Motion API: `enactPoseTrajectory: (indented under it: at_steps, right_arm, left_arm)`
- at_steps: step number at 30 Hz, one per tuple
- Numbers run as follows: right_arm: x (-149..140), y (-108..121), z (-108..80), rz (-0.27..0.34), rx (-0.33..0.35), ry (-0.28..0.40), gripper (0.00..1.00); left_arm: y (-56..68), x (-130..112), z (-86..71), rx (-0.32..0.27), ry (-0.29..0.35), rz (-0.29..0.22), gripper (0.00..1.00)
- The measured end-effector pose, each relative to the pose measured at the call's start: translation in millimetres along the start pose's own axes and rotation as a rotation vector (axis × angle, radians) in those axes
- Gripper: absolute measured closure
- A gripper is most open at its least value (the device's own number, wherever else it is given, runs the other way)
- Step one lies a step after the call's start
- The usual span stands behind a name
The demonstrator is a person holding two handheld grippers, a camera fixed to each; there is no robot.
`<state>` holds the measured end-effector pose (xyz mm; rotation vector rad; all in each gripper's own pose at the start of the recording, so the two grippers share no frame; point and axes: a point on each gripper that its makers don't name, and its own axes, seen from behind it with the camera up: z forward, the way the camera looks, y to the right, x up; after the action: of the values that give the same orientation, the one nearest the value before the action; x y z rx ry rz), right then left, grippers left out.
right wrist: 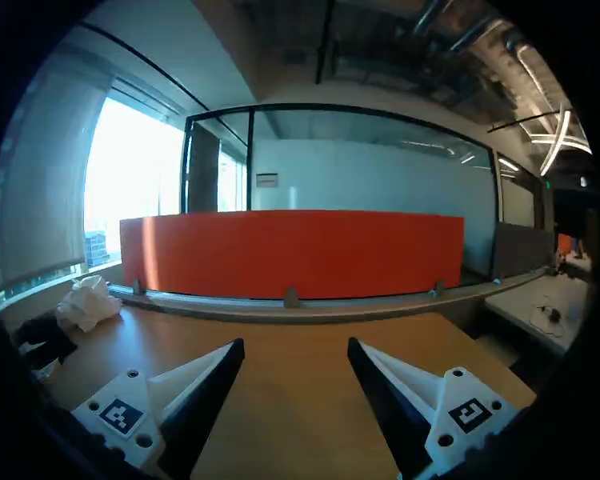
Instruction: Fold towel
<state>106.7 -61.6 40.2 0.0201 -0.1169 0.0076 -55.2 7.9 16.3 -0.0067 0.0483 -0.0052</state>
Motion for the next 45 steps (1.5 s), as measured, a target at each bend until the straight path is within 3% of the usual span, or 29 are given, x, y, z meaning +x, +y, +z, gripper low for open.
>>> enactPoseTrajectory:
  at_steps: [6, 15, 27, 36, 45]
  right_arm:
    - [-10.4, 19.3, 2.0, 0.019, -0.012, 0.037, 0.0]
    - [-53.1, 41.6, -2.4, 0.011, -0.033, 0.059, 0.0]
    - [-109.0, 48.0, -10.6, 0.026, -0.006, 0.059, 0.0]
    - [-125.9, 57.9, -16.5, 0.038, -0.007, 0.07, 0.0]
    - [-127.1, 54.7, -20.3, 0.006, 0.0, 0.097, 0.0]
  left_arm:
    - [0.2, 1.2, -0.4, 0.0, -0.001, 0.001, 0.08]
    - [0.0, 2.3, -0.6, 0.0, -0.001, 0.0, 0.07]
    - [-0.1, 3.2, -0.7, 0.0, -0.001, 0.0, 0.07]
    - [0.2, 3.7, -1.0, 0.0, -0.001, 0.0, 0.07]
    - [0.5, 3.5, -1.0, 0.0, -0.001, 0.0, 0.07]
